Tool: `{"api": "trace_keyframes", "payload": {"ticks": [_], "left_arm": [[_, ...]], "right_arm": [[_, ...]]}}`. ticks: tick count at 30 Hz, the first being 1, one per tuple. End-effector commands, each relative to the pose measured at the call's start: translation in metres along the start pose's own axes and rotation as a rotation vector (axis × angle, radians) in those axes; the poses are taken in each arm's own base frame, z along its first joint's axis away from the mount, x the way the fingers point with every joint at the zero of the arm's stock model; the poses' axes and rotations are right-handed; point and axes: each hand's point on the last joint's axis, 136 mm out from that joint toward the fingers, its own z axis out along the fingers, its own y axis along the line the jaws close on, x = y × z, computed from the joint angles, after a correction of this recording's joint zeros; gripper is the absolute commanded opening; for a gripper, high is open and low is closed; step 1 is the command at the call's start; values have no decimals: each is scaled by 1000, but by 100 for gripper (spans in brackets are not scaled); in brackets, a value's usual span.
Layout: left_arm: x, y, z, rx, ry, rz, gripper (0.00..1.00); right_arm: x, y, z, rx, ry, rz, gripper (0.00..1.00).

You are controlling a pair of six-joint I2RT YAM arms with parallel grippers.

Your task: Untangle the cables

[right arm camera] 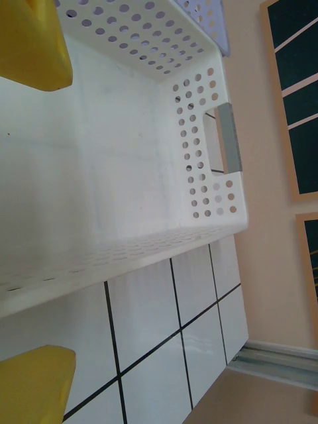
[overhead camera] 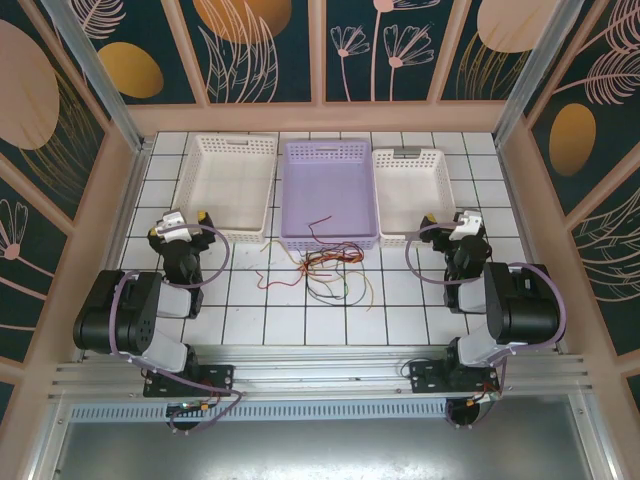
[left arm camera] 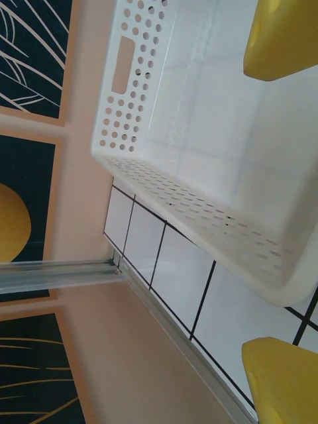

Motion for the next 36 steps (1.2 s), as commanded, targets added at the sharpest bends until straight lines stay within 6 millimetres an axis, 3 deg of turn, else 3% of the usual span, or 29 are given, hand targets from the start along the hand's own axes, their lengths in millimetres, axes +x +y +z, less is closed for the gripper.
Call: {"api": "trace_keyframes", "payload": {"ticks": [1,28,33,36], "left_arm": [[-9,2,-1,-1,-37,-5,99],[-9,2,-1,0,-37,-4,99],[-9,2,-1,0,-37,-4,99],[-9,2,-1,-1,-36,-4,99]], "right_arm": [[-8,1,4,0,-24,-7,99],[-8,2,4,-2,-25,-5,99],[-41,8,17,-3,41,-16,99],[-70,24,9,-47,-1,-1,99]]}}
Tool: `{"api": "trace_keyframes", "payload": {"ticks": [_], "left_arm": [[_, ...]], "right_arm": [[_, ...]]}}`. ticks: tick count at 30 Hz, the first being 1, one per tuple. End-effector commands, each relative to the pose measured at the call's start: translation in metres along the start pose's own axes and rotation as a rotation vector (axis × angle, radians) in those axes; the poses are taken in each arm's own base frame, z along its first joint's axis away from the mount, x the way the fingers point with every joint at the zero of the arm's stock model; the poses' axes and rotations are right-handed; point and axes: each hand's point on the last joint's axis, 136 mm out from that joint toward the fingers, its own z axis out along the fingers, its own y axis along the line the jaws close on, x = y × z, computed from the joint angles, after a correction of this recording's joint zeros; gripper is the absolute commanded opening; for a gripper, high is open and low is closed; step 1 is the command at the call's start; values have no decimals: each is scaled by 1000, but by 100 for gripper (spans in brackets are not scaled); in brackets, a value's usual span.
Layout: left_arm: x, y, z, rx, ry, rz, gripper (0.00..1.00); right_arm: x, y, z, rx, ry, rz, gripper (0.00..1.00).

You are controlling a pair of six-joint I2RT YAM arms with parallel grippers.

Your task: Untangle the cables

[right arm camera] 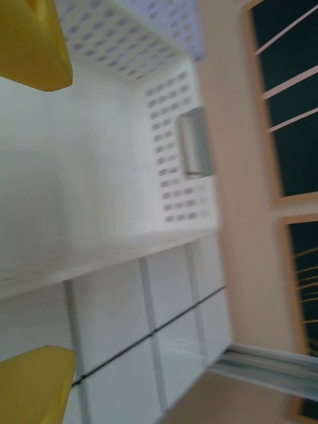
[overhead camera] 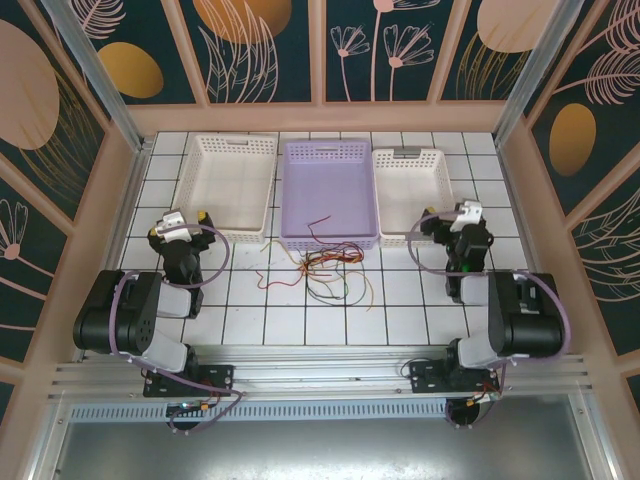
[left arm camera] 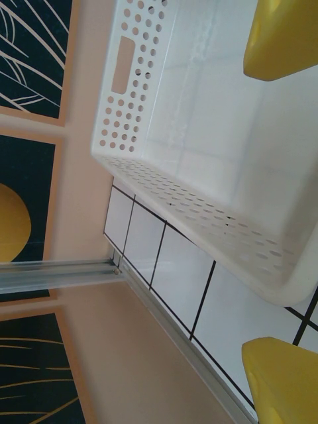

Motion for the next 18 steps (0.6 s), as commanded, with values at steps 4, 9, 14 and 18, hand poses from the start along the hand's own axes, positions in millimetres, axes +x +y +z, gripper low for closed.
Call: {"api": "trace_keyframes", "payload": {"ticks": [4,9,14,18], "left_arm": [[-8,3,-1,-2,-35,-3,99],[-9,2,-1,-1,-37,-4,99],[-8,2,-1,-1,-35,-3,99],[-8,2,-1,-2,-35,-2,99]], "right_arm": [[-45,32,-12,-47,-13,39,99],[-67,75,-33,-263,5,206,99],[-50,27,-69,-27,-4,726,99],[-64,25,-83,-22,-63,623,99]]}}
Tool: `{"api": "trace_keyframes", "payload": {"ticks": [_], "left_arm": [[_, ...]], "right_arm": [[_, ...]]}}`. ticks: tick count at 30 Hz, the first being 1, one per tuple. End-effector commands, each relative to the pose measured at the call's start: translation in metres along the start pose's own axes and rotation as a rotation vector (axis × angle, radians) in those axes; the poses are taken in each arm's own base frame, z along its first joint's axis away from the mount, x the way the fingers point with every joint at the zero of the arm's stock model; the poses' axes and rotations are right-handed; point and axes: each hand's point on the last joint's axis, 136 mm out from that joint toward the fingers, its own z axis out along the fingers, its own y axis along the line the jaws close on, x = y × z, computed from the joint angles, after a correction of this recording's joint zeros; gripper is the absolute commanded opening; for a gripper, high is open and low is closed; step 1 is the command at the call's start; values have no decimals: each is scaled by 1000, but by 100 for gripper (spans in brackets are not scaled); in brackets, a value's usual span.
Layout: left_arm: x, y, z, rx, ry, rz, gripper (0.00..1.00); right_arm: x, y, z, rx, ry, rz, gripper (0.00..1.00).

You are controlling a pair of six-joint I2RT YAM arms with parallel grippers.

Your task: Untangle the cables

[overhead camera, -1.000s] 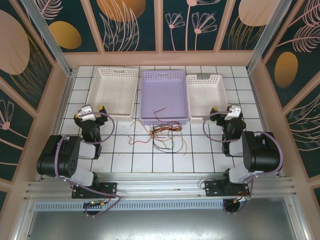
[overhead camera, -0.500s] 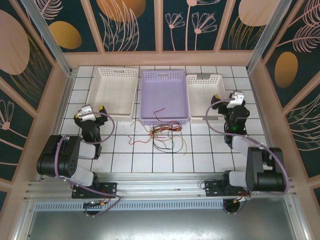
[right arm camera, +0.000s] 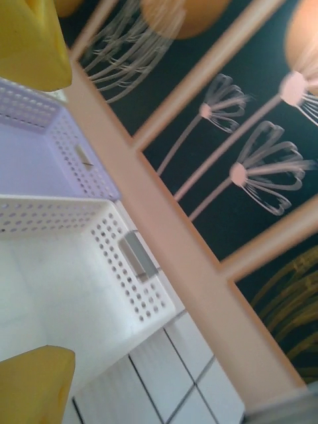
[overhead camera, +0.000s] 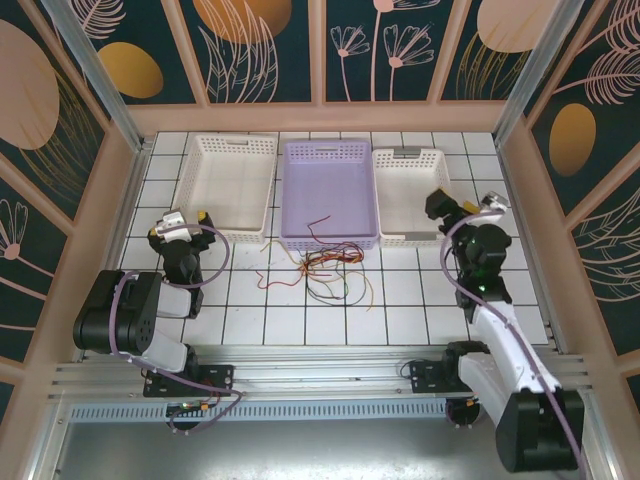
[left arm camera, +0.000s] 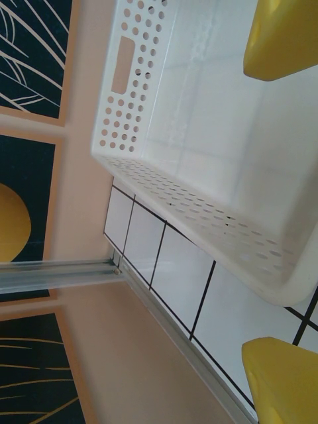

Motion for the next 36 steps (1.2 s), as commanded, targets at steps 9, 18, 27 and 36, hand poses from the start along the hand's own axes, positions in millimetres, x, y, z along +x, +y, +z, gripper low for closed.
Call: {"api": "trace_keyframes", "payload": {"ticks": [9,18,27,36], "left_arm": [[-9,3,-1,-2,-36,-4,99],[-9,2,-1,-1,-36,-3,99],[-13,5,-1,-18,-37,-10,99],[-41,-1,-18,31,-41,-46,99]], "right_arm": [[71,33,4,94,210,-221,99],[147,80,-11,-21,430,-378,99],[185,144,-52,-267,589,-433,99],[199,162,-55,-310,660,-476,99]]}}
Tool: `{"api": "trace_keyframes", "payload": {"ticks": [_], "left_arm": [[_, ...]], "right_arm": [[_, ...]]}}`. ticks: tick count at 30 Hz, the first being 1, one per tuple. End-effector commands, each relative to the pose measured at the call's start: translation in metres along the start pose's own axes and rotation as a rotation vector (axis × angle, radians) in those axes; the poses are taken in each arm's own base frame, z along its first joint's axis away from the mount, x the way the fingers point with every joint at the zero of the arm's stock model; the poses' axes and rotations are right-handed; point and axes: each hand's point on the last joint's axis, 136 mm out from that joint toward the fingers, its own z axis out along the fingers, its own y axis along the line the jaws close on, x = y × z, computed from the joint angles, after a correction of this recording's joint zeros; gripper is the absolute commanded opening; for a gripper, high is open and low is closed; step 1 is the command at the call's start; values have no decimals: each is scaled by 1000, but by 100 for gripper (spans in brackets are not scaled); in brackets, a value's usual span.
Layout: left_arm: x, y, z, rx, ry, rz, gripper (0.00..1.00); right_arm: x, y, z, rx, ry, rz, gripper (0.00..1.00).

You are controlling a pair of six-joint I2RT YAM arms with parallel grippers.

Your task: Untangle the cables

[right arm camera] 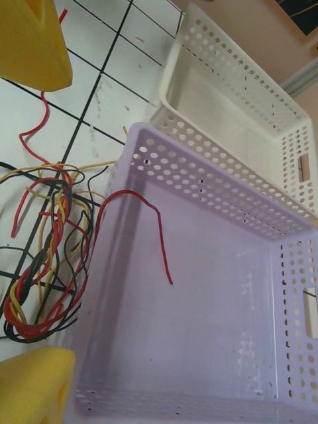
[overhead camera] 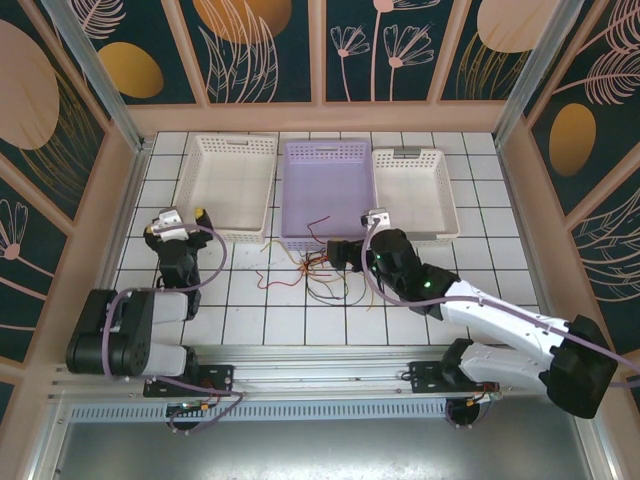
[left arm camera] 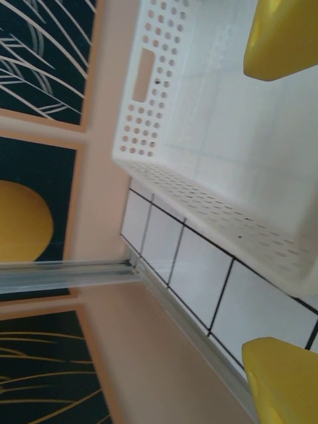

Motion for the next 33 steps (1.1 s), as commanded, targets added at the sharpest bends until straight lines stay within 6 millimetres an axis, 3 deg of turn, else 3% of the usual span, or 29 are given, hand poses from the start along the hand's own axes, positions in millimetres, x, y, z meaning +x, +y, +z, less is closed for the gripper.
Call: {"api": "trace_keyframes", "payload": {"ticks": [1,6,9,13,16,19,23,29,33], "left_arm": [[-4,0,-6,11,33,-47,99],[-24,-1,-14,14,58,-155,99],[-34,12,-13,-106,150,-267,99],[-60,-10,-7,-44,268,-269,99],[-64,-15,-8,-58,349,-365,99],[-63,-38,-15,56,420,-414,99],[-57,-43,-23,89,467,-407,99],[-58,-43,-32,118,472,-351,99],[-60,-42,-32,119,460,-344,99]], "right_arm": [[-2,13,5,-29,40,-41,99],[10,14,23,-3,120,-56,99],[30,5,34,51,189,-44,99],[56,-15,39,105,213,-2,99],[71,-17,44,83,242,38,99],[83,-16,50,78,267,69,99],[95,-16,55,55,288,133,98],[105,-46,56,171,278,167,97],[102,-61,53,226,235,193,96]]}}
